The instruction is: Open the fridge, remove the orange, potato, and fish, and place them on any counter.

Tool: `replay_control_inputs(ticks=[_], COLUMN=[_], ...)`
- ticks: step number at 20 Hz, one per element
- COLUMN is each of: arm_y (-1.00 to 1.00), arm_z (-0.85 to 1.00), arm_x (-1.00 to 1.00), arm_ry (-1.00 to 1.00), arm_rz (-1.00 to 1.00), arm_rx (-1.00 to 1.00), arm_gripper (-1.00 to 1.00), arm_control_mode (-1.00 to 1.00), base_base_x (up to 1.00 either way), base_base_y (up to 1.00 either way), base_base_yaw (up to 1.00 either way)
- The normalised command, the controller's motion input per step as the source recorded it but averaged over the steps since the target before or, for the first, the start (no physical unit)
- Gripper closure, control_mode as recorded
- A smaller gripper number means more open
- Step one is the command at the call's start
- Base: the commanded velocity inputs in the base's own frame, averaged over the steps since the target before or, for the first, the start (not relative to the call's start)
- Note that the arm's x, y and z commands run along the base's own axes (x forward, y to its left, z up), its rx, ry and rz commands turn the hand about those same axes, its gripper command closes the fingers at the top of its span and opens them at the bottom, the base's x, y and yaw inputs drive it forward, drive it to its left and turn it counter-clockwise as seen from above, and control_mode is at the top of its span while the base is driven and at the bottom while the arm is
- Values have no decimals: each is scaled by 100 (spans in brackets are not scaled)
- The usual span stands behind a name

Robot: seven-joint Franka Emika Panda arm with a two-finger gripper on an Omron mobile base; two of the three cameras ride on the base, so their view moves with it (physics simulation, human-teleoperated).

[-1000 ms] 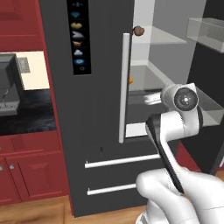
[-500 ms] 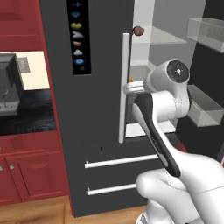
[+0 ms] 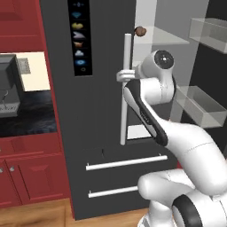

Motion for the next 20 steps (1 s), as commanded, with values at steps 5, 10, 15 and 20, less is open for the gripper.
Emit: replay_control_inputs(ticks=[5, 10, 15, 20], arm_y=[10, 10, 5, 0], arm_z=[-22, -1, 0, -3], arm_x=[72, 63, 60, 58], arm_ry=[-6, -2, 0, 0], arm_rz=[0, -3, -4, -3], arm_rx=[6, 0, 0, 0], arm_gripper=[-100, -100, -100, -100], arm_control_mode=[-100, -100, -100, -100], base_base_x=[0, 0, 0, 0], base_base_y=[0, 0, 0, 0], base_base_yaw=[0, 0, 0, 0])
